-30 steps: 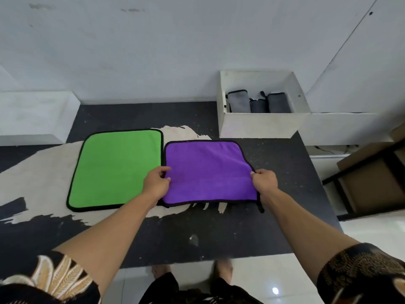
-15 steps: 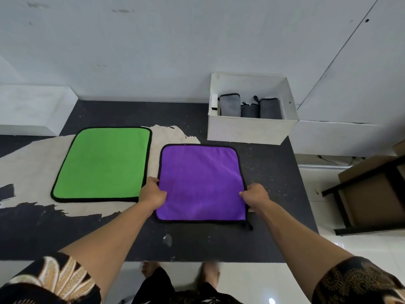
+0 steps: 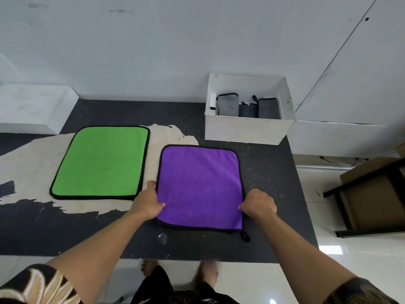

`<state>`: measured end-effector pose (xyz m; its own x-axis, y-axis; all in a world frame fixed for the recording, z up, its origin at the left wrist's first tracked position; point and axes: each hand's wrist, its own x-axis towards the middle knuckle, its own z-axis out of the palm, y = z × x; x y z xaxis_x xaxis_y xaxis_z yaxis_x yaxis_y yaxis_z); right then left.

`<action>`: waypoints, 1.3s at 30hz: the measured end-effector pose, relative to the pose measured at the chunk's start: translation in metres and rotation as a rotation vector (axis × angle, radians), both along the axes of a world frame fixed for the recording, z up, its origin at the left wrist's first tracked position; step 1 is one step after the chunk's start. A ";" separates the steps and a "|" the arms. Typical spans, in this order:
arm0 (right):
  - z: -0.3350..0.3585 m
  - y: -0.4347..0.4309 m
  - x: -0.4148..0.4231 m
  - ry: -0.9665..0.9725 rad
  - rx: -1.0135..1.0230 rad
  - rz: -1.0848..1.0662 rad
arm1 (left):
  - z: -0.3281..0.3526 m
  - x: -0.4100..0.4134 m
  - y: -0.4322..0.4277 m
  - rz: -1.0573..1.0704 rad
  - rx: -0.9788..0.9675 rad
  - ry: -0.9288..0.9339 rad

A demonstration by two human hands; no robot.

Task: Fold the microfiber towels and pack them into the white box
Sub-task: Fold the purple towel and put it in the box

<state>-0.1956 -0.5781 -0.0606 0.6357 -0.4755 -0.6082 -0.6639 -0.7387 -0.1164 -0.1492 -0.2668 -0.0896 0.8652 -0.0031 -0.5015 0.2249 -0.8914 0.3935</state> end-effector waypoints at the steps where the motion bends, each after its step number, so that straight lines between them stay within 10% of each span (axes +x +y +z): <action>1: 0.002 0.002 0.002 -0.055 -0.080 0.060 | 0.004 -0.002 0.000 -0.051 0.075 -0.031; 6: 0.002 0.030 0.029 -0.337 -0.132 0.414 | 0.008 0.002 -0.009 -0.457 0.387 -0.411; 13: -0.031 0.059 0.059 -0.054 -0.059 0.634 | -0.017 0.000 0.001 -0.656 0.456 -0.047; 17: -0.038 0.054 0.067 -0.075 -0.081 0.607 | -0.017 -0.010 0.010 -0.638 0.546 -0.134; 24: -0.040 0.078 0.104 -0.249 -0.056 0.640 | -0.003 0.047 -0.040 -0.629 0.349 -0.356; 32: -0.042 0.047 0.087 -0.155 -0.133 0.554 | -0.006 0.078 -0.023 -0.636 0.500 -0.082; 39: -0.030 0.067 -0.007 -0.329 -0.060 0.863 | -0.001 -0.016 0.001 -1.020 0.269 -0.499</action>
<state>-0.2028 -0.5113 -0.0911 0.9207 0.2179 -0.3239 0.1786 -0.9729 -0.1468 -0.1652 -0.2654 -0.0907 0.6240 -0.7564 -0.1964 -0.7705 -0.6374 0.0065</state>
